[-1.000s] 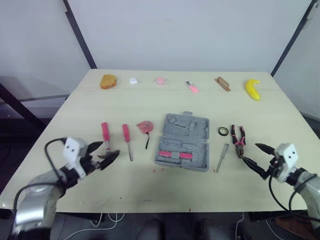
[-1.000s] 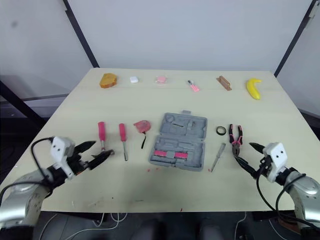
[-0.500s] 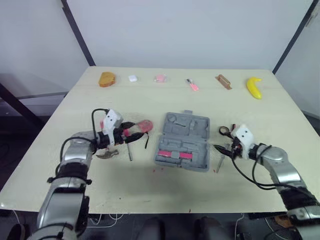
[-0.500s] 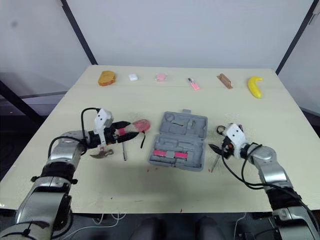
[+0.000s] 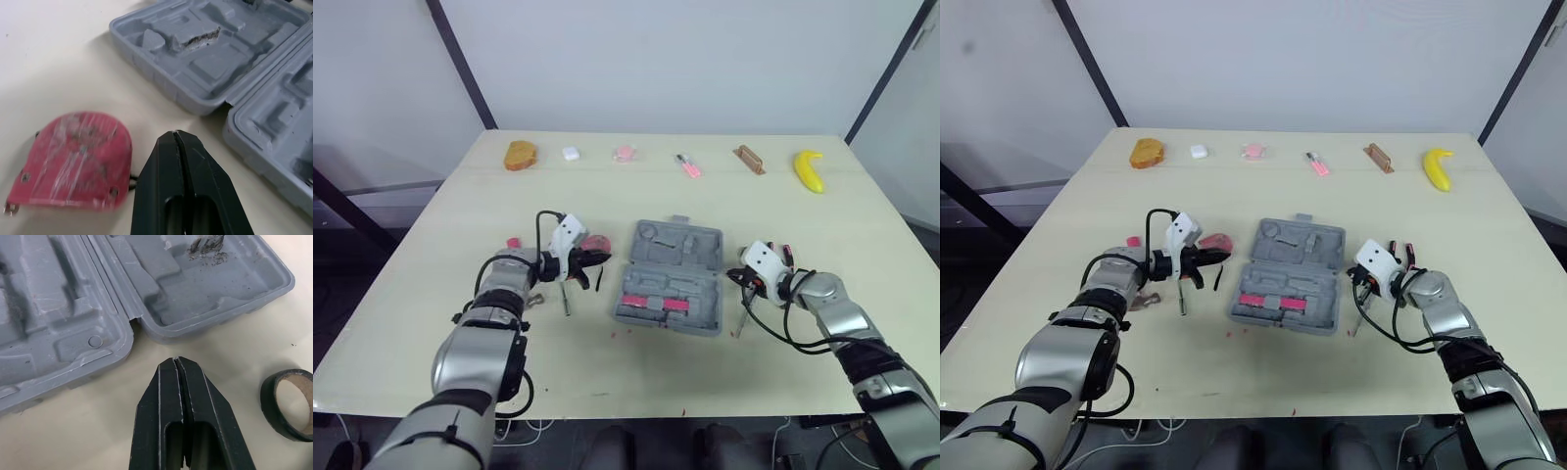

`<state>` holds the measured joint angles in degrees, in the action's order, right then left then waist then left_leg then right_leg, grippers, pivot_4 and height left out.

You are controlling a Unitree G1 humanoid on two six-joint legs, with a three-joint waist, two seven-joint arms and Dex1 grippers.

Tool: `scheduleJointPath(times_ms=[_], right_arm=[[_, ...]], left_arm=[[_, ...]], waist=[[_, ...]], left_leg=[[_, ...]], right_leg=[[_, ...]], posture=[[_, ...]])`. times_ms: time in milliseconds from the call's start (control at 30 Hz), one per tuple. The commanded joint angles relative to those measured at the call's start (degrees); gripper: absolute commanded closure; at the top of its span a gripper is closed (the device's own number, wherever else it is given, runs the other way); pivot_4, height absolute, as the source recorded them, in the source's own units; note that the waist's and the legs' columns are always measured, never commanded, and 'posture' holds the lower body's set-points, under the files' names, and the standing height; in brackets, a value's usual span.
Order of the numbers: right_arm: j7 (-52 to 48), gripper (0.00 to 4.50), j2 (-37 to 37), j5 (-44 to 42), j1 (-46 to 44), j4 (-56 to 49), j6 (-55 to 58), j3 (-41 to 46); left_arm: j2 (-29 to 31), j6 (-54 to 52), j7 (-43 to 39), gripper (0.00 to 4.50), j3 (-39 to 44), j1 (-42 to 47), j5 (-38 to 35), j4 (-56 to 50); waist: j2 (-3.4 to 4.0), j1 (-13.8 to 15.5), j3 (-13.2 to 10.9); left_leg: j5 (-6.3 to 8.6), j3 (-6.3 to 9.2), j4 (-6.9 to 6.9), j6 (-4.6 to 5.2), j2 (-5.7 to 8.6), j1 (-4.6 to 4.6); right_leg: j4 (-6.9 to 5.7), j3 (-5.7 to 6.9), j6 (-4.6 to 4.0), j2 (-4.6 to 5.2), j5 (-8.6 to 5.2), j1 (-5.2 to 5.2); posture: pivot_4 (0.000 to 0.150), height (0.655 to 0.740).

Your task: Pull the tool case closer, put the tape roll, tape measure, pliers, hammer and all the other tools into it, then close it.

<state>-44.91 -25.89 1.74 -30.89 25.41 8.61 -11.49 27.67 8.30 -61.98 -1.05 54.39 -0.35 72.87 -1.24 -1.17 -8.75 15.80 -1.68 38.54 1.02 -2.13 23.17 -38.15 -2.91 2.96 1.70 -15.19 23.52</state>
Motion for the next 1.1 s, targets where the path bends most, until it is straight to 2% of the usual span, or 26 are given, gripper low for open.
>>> scheduleJointPath(times_ms=[33, 833, 1100], right_arm=[[-0.1, 4.5, 0.7, -0.2, -1.4, -0.6, -0.7, 0.2], [-0.7, 4.5, 2.7, 0.5, -2.0, -0.2, -2.1, 0.3], [-1.3, 4.5, 3.0, -0.1, -1.8, -0.6, -1.8, 0.4]], left_arm=[[-0.1, 0.9, 0.8, 4.46, 0.2, 1.3, 1.0, 0.5], [-5.0, -0.6, 5.2, 4.46, 0.3, 2.3, 6.1, 2.4], [-5.8, -2.4, 0.0, 4.46, 0.0, 2.0, 6.1, 2.3]], waist=[[0.0, 0.0, 0.0], [0.0, -1.0, 0.0], [0.0, -1.0, 0.0]], left_leg=[[0.0, 0.0, 0.0, 0.0, 0.0, 0.0], [-0.04, 0.41, 0.08, -0.06, 0.02, 0.01], [-0.02, 0.43, 0.21, -0.03, 0.04, 0.01]], right_leg=[[0.0, 0.0, 0.0, 0.0, 0.0, 0.0], [-0.23, 0.09, 0.0, 0.02, 0.0, 0.01], [-0.37, 0.09, 0.0, 0.02, 0.0, 0.01]], posture=[[0.15, 0.74], [0.15, 0.74], [0.15, 0.74]])
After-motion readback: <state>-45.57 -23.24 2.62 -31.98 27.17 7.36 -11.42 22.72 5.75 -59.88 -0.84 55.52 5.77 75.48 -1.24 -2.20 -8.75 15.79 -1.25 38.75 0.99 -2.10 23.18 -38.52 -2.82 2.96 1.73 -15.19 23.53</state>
